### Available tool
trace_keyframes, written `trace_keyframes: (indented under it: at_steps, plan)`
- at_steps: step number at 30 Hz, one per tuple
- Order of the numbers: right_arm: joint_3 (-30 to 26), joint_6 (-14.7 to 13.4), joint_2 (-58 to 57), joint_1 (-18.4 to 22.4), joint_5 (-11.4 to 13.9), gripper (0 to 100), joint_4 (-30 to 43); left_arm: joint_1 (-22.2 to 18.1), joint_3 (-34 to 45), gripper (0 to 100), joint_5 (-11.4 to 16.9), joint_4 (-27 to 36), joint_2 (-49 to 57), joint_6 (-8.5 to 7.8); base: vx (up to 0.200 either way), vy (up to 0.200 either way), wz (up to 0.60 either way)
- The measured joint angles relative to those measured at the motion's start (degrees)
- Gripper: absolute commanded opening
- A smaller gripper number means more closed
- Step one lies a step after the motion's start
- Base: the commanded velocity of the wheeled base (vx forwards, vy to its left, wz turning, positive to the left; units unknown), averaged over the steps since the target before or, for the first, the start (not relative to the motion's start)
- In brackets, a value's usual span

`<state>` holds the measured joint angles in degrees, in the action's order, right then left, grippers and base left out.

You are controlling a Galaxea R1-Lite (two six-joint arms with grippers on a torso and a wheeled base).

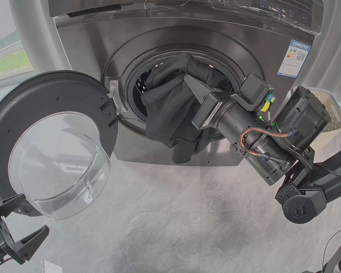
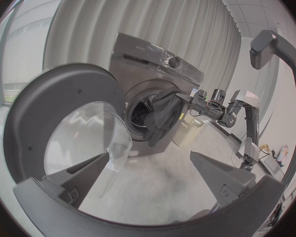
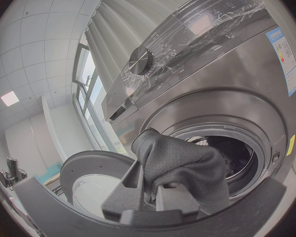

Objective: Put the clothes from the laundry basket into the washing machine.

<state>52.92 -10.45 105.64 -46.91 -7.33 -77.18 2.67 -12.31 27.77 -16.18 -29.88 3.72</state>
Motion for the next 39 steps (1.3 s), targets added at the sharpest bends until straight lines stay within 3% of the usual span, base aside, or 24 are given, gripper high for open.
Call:
trace_keyframes:
  at_steps: [14,19,28,33,39]
  plan:
    - [1.79,-0.09,2.57,0.41,-0.33,0,0.1,16.65,-1.77,100,-0.62,-27.53,-37.23,0.3,0.0,0.0,0.0]
    - [0.68,-0.15,2.68,0.09,-0.55,0,-0.22,20.64,-5.66,100,-0.6,-31.67,-48.15,0.35,0.0,0.0,0.0]
    - [-0.48,-0.2,2.07,-0.33,-0.74,0,-0.23,24.53,-13.81,100,-0.54,-37.63,-61.62,1.39,0.0,0.0,0.0]
    - [-0.57,-0.2,1.57,-0.68,-0.77,0,-0.17,24.98,-17.07,100,-0.05,-39.28,-65.79,2.97,0.0,0.0,0.0]
    - [-0.61,-0.17,1.24,-1.29,-0.79,0,-0.17,24.98,-20.57,100,0.89,-39.96,-70.23,3.23,0.0,0.0,0.0]
